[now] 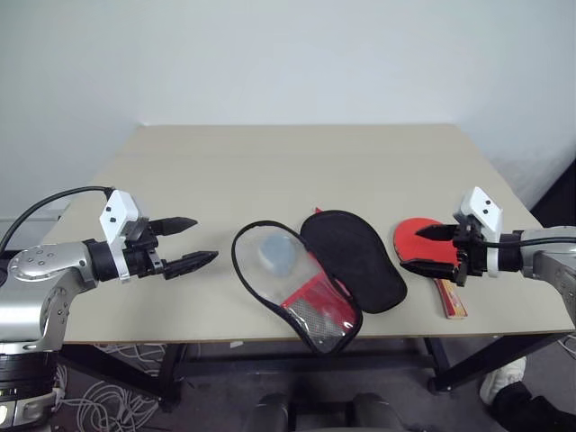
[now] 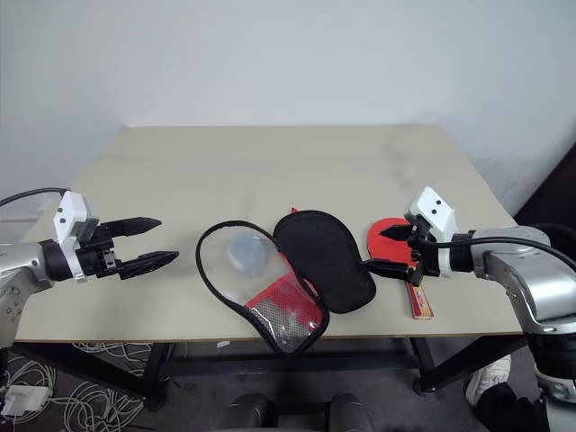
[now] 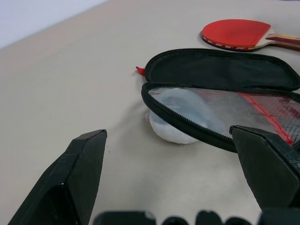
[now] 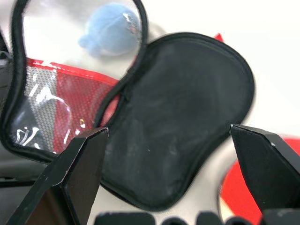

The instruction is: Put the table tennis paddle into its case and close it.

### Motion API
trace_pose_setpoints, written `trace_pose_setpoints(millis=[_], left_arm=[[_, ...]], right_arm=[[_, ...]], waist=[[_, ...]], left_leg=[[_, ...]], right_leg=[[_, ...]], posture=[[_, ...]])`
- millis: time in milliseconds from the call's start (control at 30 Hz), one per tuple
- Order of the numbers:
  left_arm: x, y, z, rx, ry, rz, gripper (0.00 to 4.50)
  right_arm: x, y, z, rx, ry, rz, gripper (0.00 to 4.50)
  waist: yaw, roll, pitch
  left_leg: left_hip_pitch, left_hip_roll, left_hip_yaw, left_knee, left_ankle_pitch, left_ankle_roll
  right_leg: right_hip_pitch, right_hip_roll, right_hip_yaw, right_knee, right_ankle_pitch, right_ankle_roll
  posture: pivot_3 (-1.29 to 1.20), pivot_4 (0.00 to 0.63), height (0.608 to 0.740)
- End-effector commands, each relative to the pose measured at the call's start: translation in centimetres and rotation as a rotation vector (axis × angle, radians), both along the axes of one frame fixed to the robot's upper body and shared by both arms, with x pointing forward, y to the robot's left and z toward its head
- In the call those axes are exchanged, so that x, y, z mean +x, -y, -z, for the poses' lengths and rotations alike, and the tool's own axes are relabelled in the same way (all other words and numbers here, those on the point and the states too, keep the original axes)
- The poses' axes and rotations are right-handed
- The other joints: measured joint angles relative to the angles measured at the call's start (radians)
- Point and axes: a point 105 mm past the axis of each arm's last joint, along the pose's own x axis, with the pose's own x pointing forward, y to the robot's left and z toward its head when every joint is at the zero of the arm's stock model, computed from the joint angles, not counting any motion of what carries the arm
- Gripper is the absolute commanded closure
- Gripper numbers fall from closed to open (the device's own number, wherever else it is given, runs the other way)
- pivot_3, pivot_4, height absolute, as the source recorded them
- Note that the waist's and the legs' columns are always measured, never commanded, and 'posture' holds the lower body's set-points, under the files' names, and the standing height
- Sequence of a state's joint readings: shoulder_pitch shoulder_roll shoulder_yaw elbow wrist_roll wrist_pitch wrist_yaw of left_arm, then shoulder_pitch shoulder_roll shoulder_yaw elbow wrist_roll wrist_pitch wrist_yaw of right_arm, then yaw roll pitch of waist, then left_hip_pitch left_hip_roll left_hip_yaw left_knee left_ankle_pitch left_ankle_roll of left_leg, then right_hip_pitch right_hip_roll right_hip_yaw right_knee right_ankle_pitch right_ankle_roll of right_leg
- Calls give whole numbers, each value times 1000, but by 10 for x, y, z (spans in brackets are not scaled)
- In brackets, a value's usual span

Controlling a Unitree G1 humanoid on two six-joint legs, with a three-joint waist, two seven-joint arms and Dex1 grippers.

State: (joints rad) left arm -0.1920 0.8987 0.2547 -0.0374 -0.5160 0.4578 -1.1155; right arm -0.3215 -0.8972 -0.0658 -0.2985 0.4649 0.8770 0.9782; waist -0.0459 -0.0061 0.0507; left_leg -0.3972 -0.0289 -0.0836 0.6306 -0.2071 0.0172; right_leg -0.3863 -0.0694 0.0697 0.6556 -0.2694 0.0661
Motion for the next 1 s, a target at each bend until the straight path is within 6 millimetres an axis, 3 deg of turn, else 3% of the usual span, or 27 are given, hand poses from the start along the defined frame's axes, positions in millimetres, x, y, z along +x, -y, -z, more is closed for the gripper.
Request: trace_pose_setpoints(millis=[33,533,1000], left_arm=[[6,1,-12,16,54,10,40],[8,-2,-12,32,47,12,40],[10,-3,-14,36,58,7,40]], right_arm=[[2,14,-7,-45,31,119,0],[12,45,55,-149,-131,609,0],[6,74,79,-203,-176,805,0]], waist=[[0,-1,0],[0,-2,0],[0,-2,0]], left_leg=[[0,0,0,0,0,0],[0,0,2,0,0,0],[0,1,11,0,0,1]], right_leg=[[0,0,0,0,0,0],[0,1,1,1,2,-4],[1,1,3,1,1,-2]], posture=[[0,0,734],[0,0,734],[0,0,734]])
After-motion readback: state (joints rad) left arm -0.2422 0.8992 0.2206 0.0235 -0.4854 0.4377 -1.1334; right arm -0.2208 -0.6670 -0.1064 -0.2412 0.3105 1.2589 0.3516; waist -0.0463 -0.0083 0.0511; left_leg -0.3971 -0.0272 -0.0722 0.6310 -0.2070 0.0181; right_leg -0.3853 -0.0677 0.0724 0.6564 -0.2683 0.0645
